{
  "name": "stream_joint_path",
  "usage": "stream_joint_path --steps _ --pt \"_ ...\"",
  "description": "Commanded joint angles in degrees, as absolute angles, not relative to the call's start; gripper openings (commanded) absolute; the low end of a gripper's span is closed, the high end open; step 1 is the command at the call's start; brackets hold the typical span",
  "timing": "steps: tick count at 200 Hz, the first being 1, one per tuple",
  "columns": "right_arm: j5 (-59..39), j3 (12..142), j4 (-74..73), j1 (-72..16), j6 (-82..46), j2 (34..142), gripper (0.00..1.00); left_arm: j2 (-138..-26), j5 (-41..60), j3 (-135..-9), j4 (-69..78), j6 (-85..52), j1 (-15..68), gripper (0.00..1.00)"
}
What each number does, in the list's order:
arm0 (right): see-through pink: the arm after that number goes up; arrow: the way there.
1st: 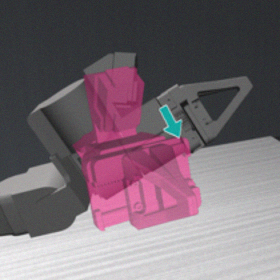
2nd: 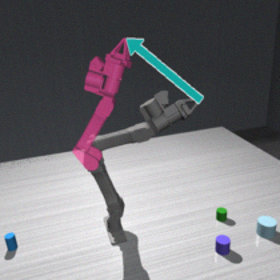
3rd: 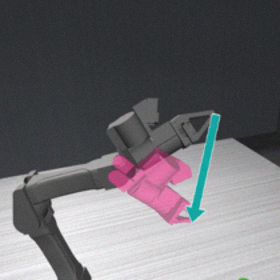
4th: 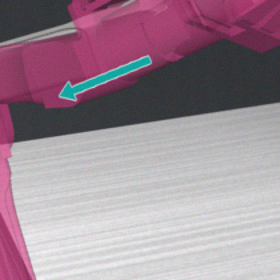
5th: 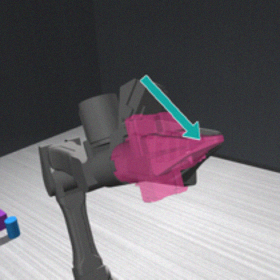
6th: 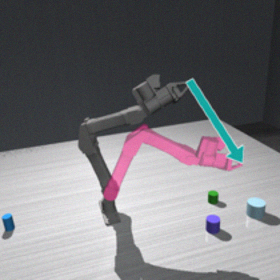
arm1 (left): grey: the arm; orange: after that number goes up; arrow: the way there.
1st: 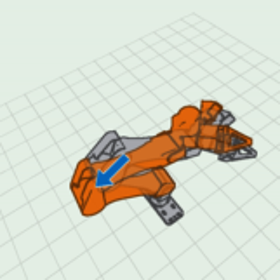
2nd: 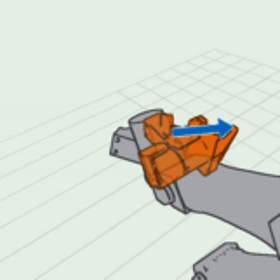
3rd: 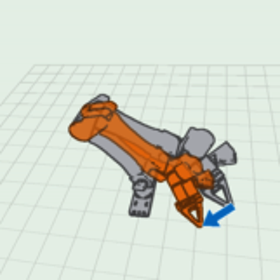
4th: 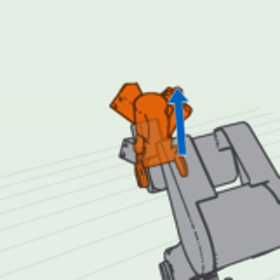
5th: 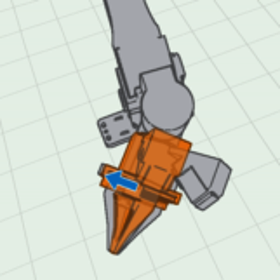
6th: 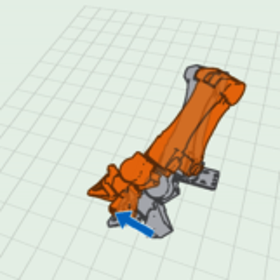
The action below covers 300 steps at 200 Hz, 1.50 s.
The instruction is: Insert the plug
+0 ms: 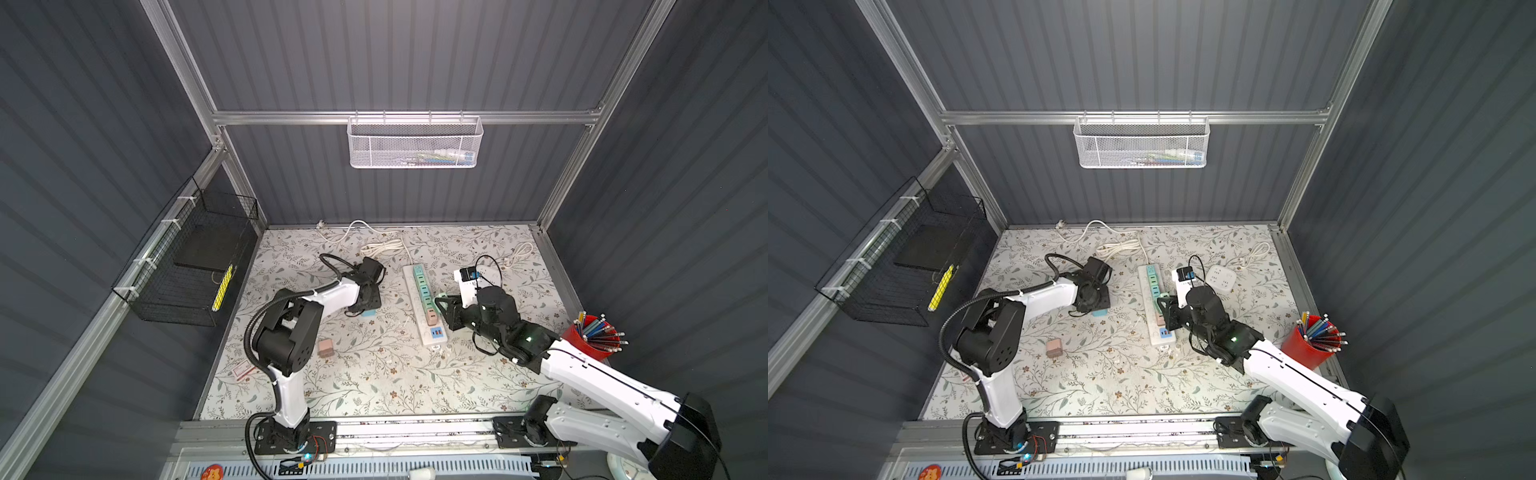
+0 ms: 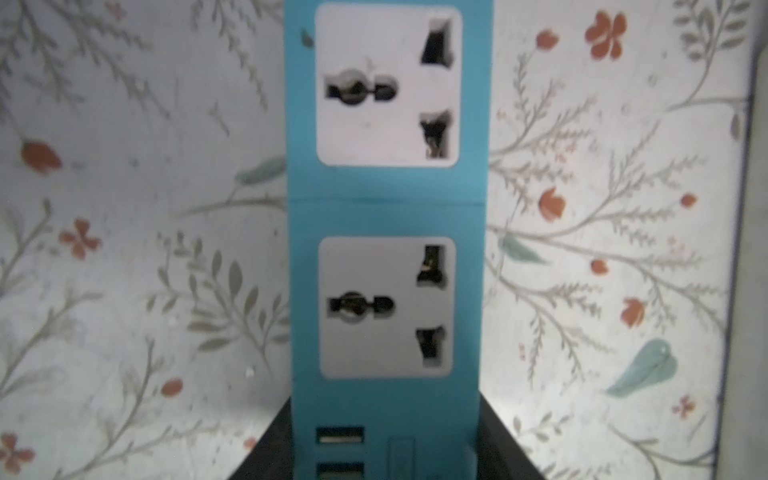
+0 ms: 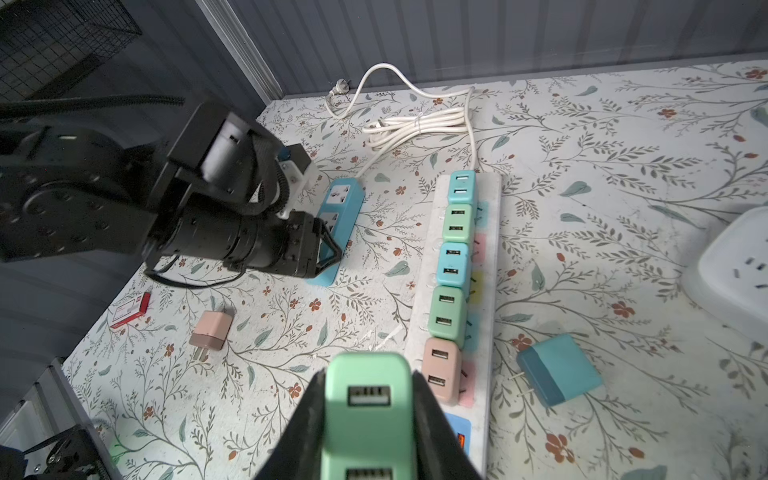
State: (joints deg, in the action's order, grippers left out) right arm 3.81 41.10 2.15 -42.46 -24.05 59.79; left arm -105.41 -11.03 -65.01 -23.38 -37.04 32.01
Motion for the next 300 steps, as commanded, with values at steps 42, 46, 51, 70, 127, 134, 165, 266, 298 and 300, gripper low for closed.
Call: stream_joint_path --steps 42,46,51,70,127,134,165,266,298,300 --pt "12.5 40.9 -7.5 -47.8 -24.4 66.2 0.21 -96.4 -13.1 -49.1 -14.4 -59.5 44.8 0.41" --pt "12.7 40.9 -8.0 -48.0 -24.4 66.6 0.20 -95.8 -13.4 -48.9 -14.2 -59.9 45.3 0.42" --pt "13.0 40.8 -9.0 -48.3 -24.5 67.2 0.20 -95.2 -13.6 -48.9 -14.2 -60.1 46.0 0.43" --pt "14.8 40.9 -12.5 -49.4 -24.1 69.8 0.20 -93.1 -14.8 -51.7 -16.6 -58.5 47.5 0.62" --pt "14.4 47.5 -16.1 -49.9 -21.9 80.4 0.20 -80.4 -21.1 -62.9 -30.7 -44.2 45.0 0.99" --pt "14.3 48.5 -16.9 -49.9 -21.4 82.6 0.20 -78.7 -20.2 -64.6 -31.8 -42.3 42.5 1.00" --pt "14.7 53.9 -20.3 -50.7 -19.6 93.4 0.20 -76.9 -11.0 -70.8 -29.1 -35.3 27.9 1.00" --pt "15.9 64.0 -22.7 -52.0 -18.8 109.8 0.20 -85.3 4.9 -69.7 -21.4 -35.1 18.7 1.00" --pt "17.3 66.4 -20.0 -52.1 -18.7 111.8 0.20 -84.5 3.1 -69.4 -22.3 -34.5 18.7 1.00" --pt "17.4 66.5 -19.9 -52.1 -18.8 111.9 0.20 -84.3 2.9 -69.3 -22.3 -34.5 18.7 1.00"
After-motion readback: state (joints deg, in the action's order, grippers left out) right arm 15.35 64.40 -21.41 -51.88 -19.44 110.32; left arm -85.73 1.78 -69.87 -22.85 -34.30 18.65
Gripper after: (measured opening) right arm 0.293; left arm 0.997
